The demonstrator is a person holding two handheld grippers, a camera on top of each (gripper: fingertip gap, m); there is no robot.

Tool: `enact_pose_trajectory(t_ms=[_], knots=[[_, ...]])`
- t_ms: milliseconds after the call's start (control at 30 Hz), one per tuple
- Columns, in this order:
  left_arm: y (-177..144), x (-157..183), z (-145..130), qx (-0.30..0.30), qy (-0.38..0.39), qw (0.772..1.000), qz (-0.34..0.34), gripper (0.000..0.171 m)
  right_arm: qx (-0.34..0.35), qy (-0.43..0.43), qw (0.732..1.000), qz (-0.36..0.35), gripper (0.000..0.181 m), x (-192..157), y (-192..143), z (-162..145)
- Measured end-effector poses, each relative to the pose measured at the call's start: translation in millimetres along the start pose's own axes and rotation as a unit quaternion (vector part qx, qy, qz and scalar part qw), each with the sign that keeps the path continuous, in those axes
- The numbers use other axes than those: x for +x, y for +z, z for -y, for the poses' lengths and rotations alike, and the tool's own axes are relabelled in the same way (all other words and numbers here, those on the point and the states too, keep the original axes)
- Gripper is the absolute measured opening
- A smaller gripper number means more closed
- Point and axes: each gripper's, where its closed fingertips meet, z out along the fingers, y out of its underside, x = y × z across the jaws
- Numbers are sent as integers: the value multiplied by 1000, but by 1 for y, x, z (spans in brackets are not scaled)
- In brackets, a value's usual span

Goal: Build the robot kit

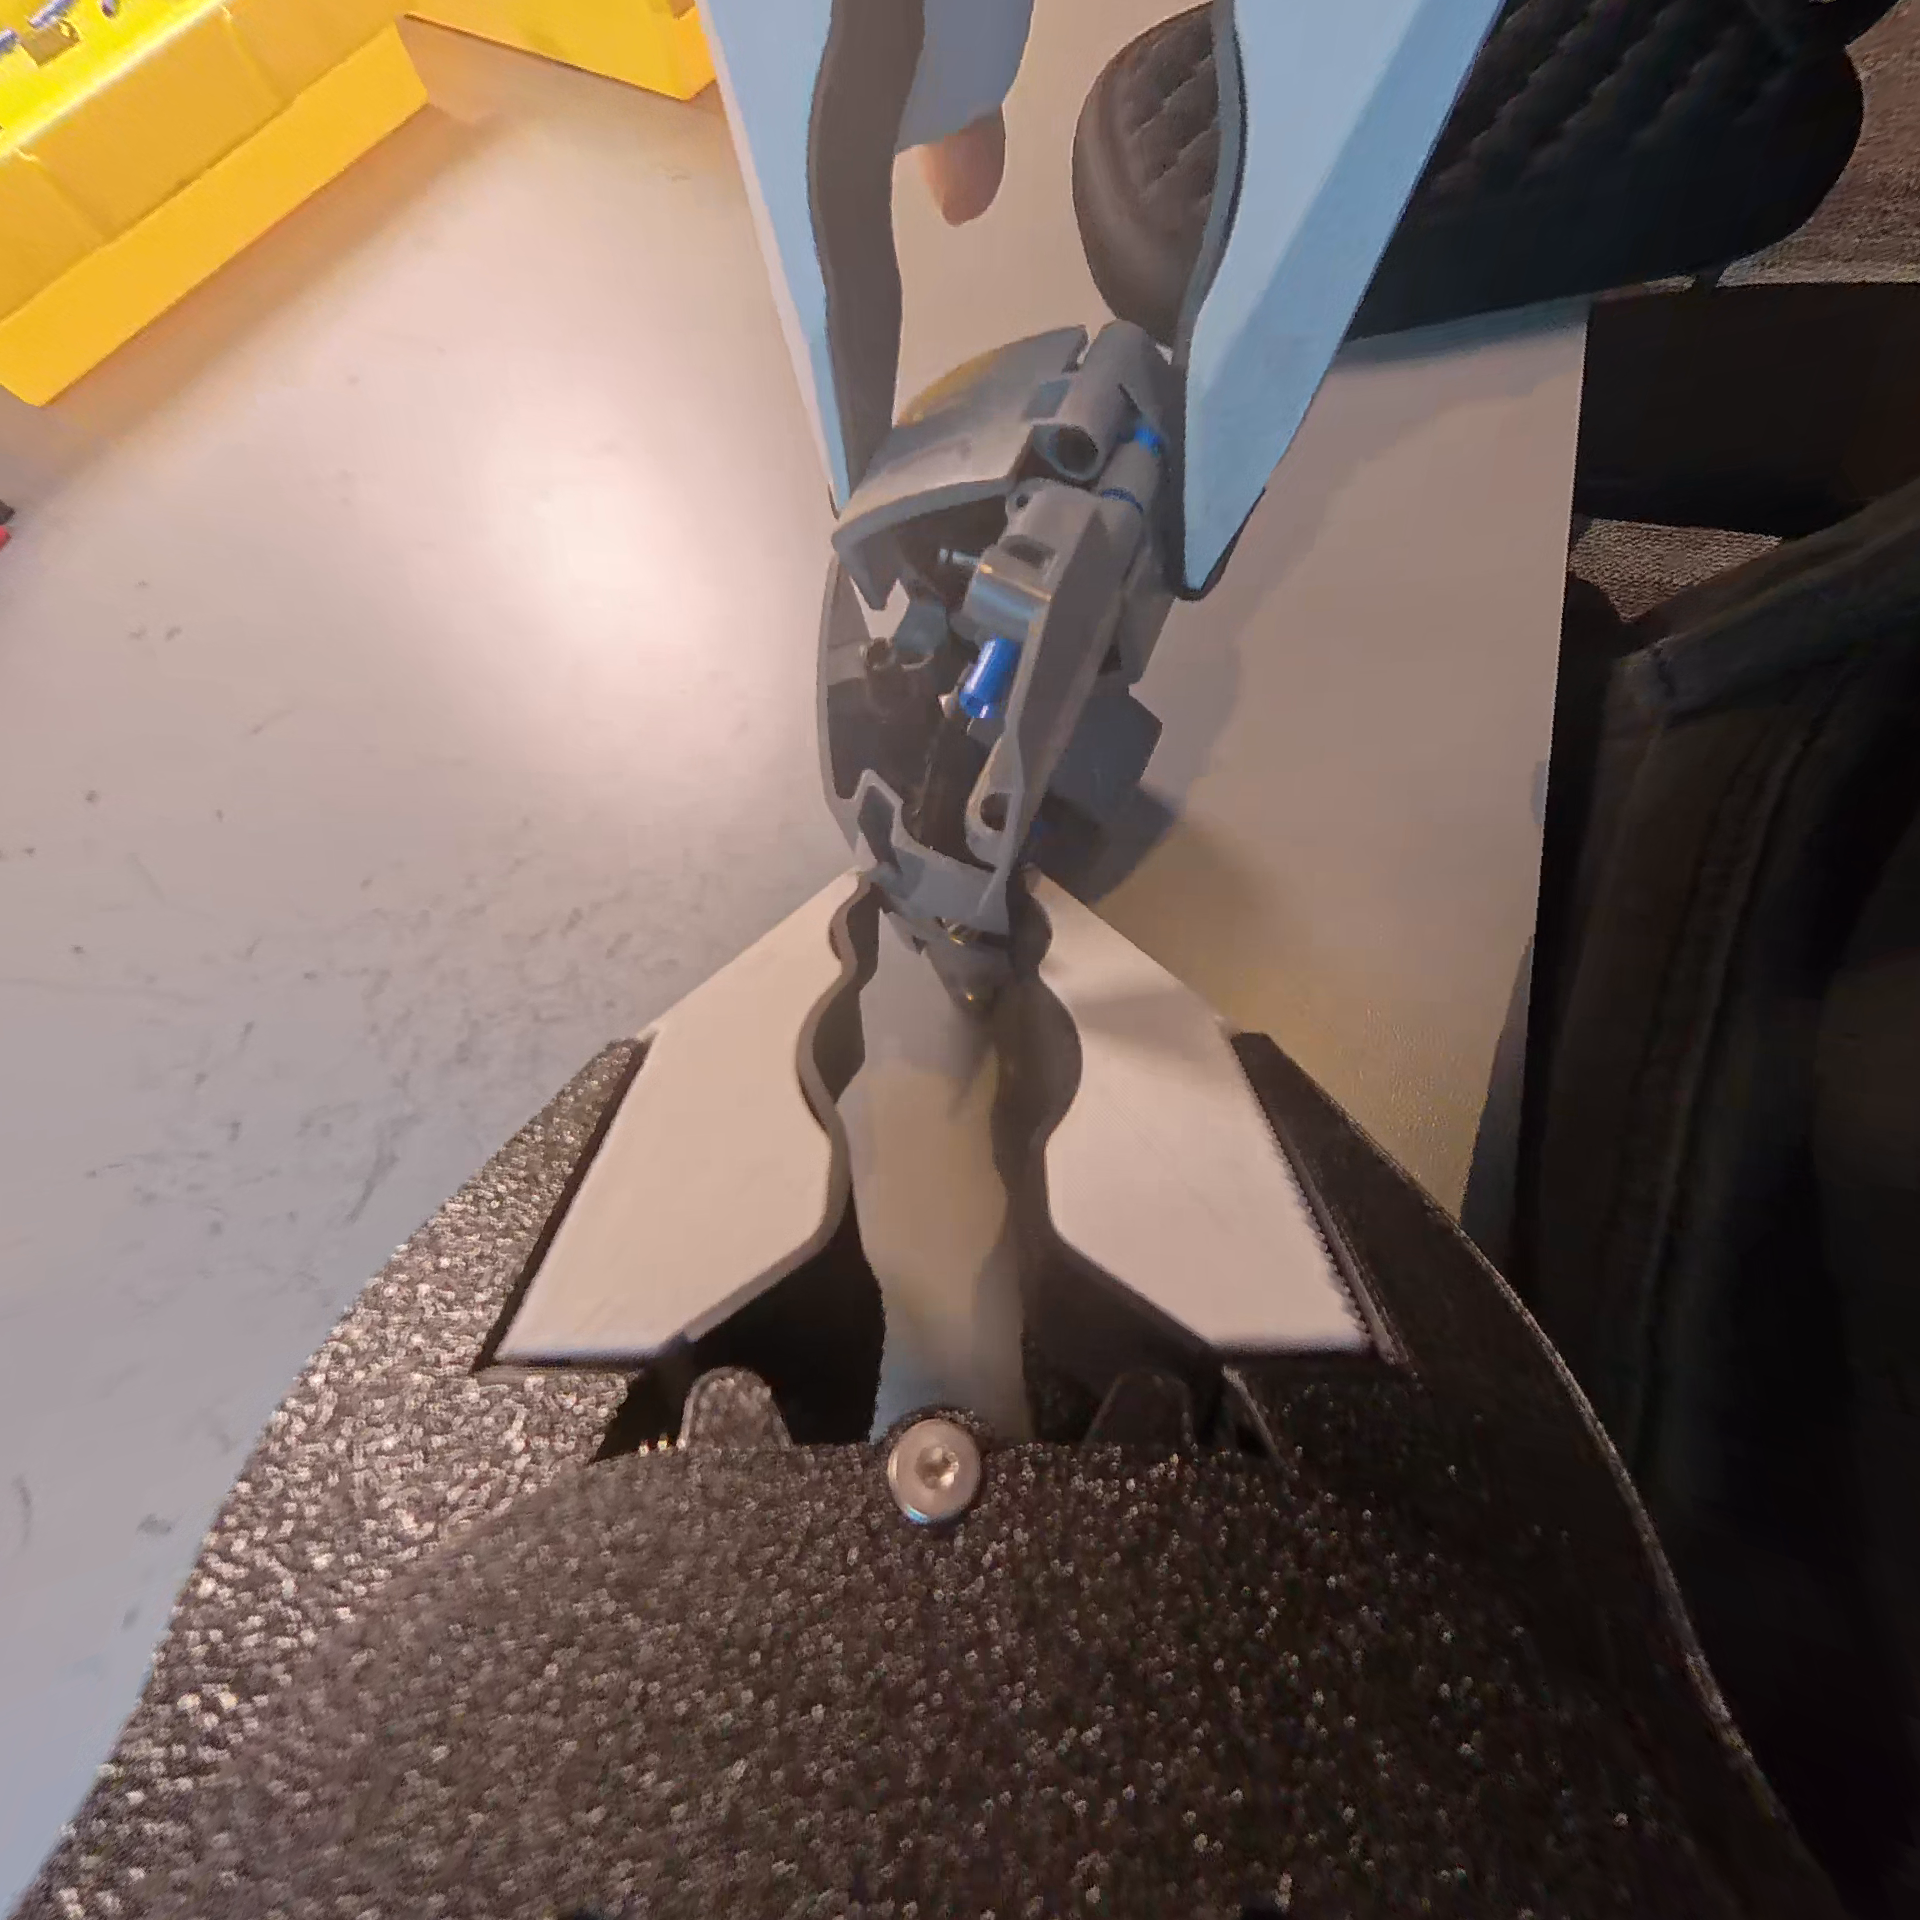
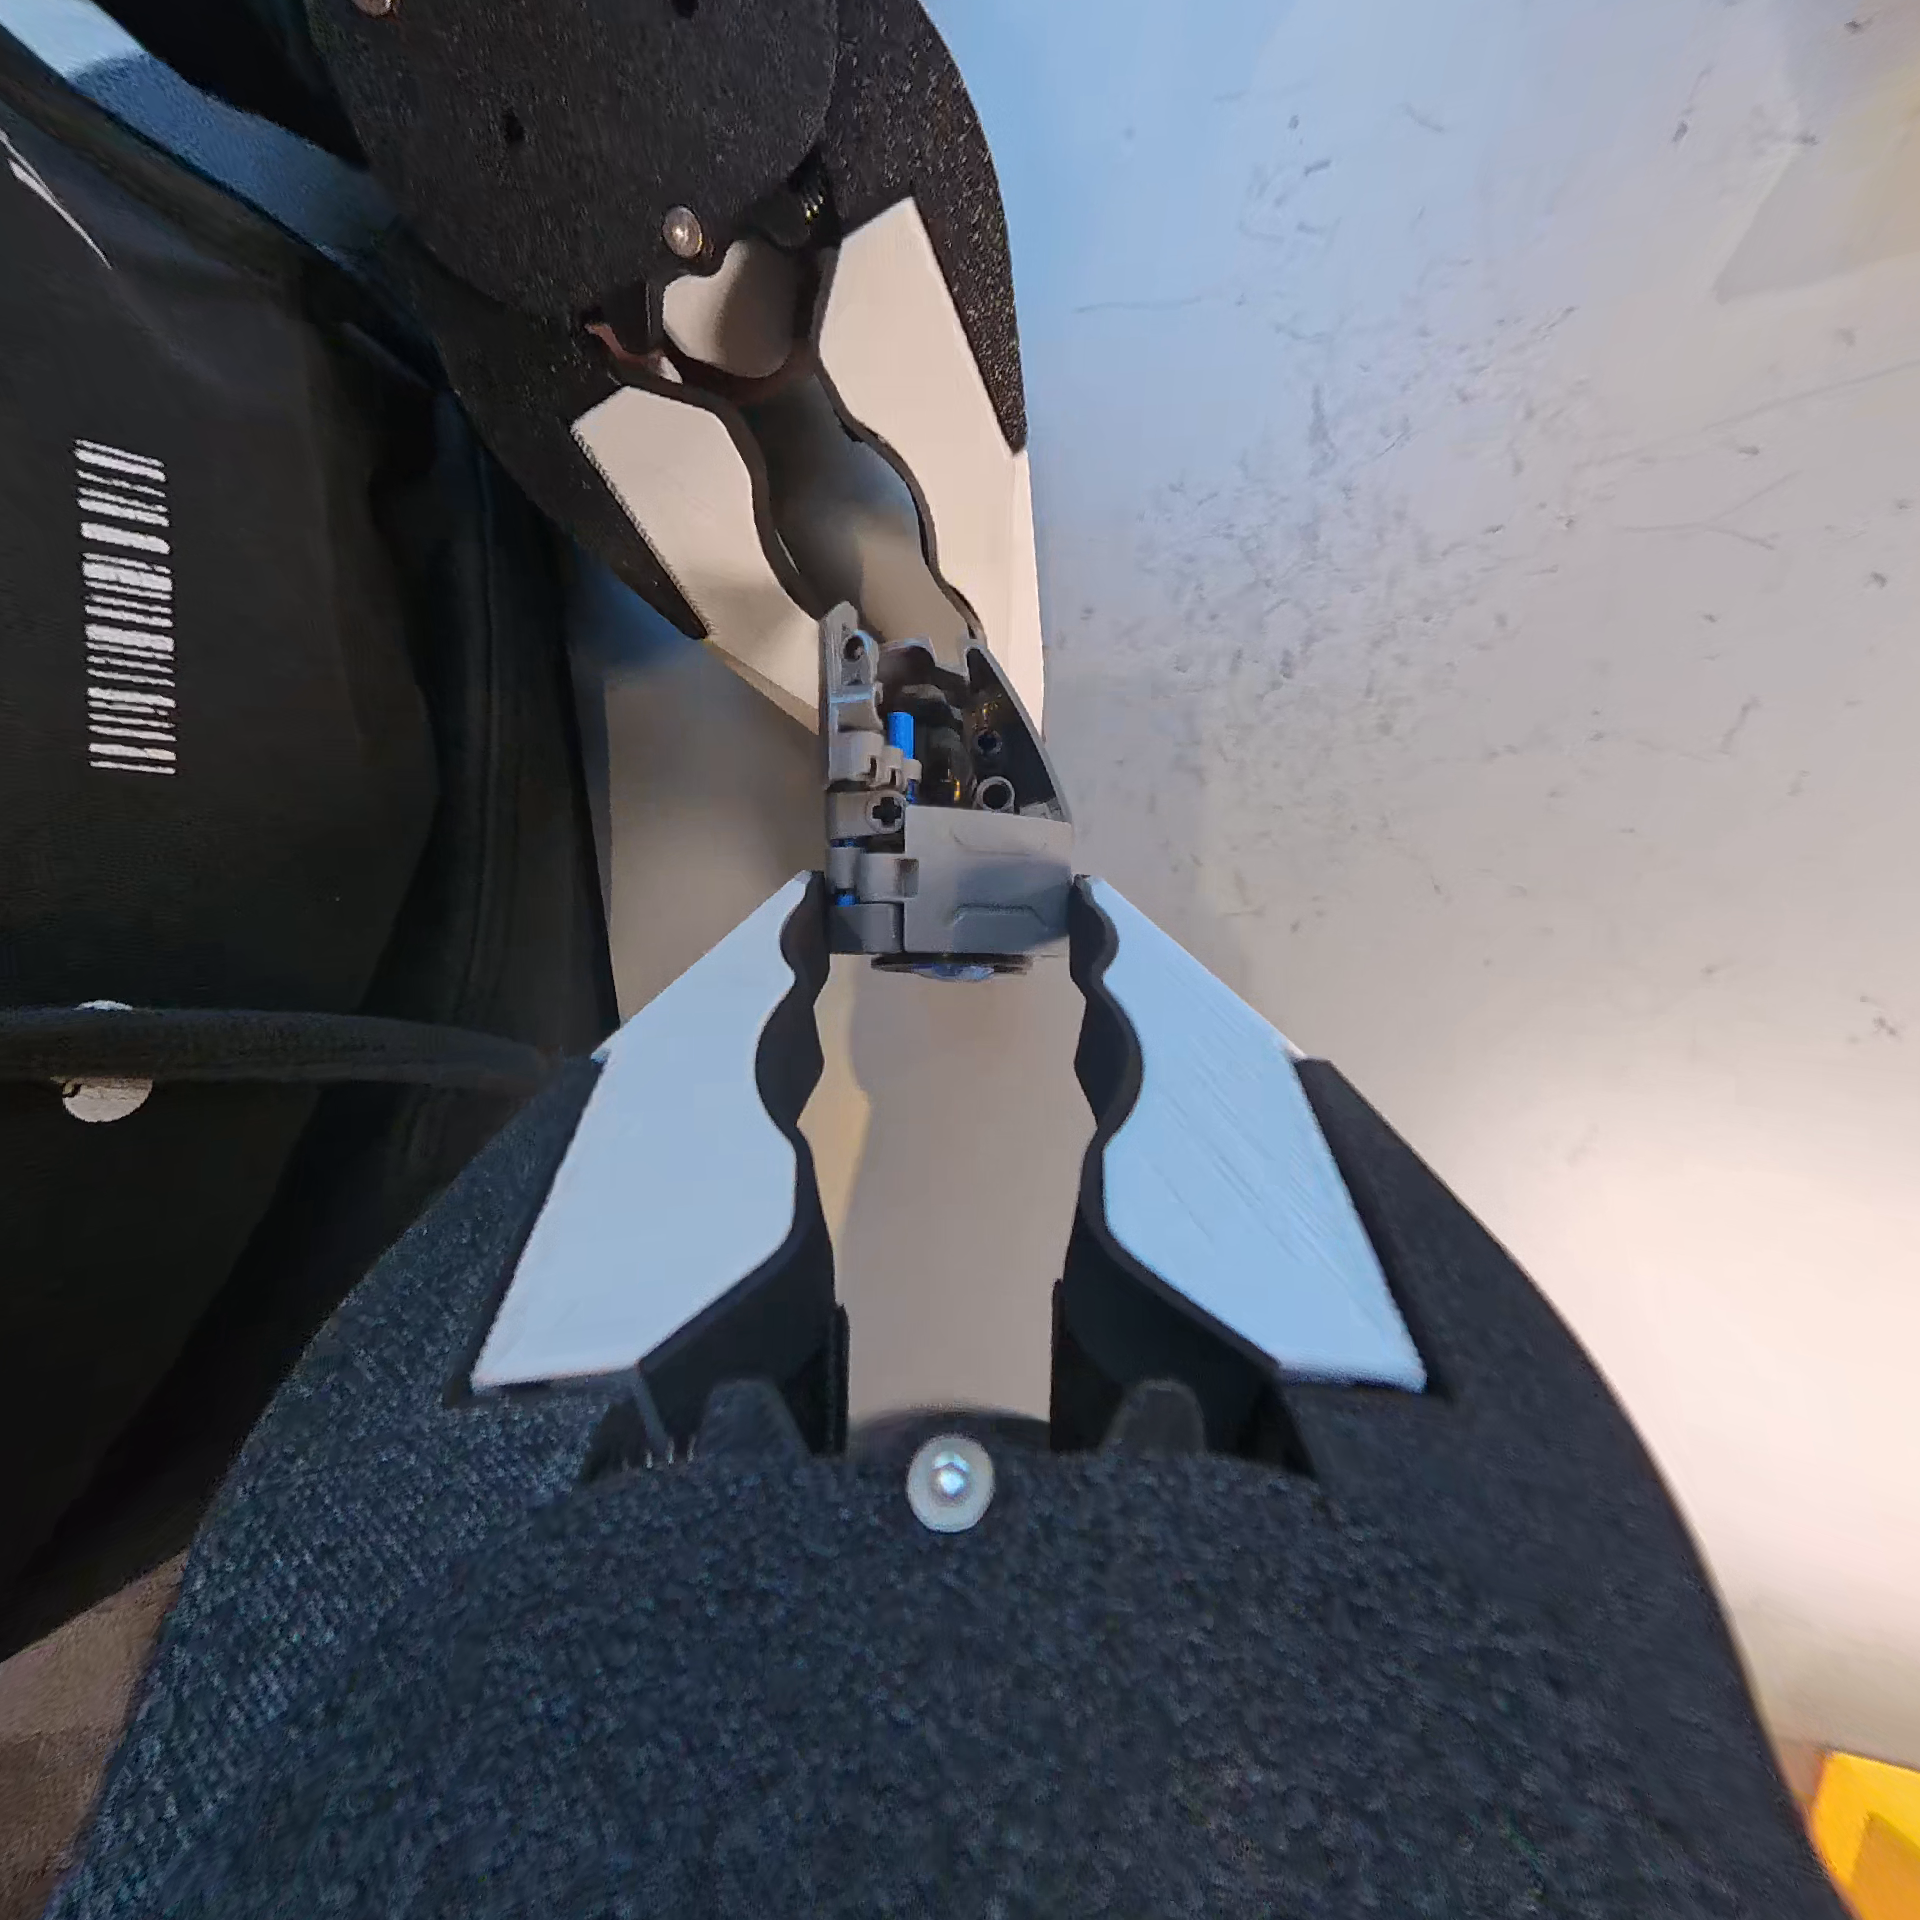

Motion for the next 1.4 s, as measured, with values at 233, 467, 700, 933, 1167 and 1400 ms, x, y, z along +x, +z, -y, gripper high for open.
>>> enact_pose_trajectory(t_ms=[233, 467, 700, 933, 1167, 1400], knots=[[0, 0, 0, 1, 15, 1000, -2, 23, -64, -21, 997, 30, 44, 0, 1, -2], [0, 0, 0, -2, 31, 999, 10, 24, -123, -19, 990, 60, 43, 2, 2, -5], [0, -1, -1, -10, 33, 998, 45, 24, -129, 22, 989, 62, 43, 3, 3, -5], [-1, -2, -2, -13, 13, 999, 50, 26, -100, -9, 995, 27, 46, 3, 9, 8], [-3, -3, -2, -7, 11, 998, 60, 25, -65, -8, 998, 15, 45, 2, 9, 3], [-3, -8, -2, -8, 15, 998, 67, 17, -120, -40, 991, 37, 44, -5, 9, 0]])
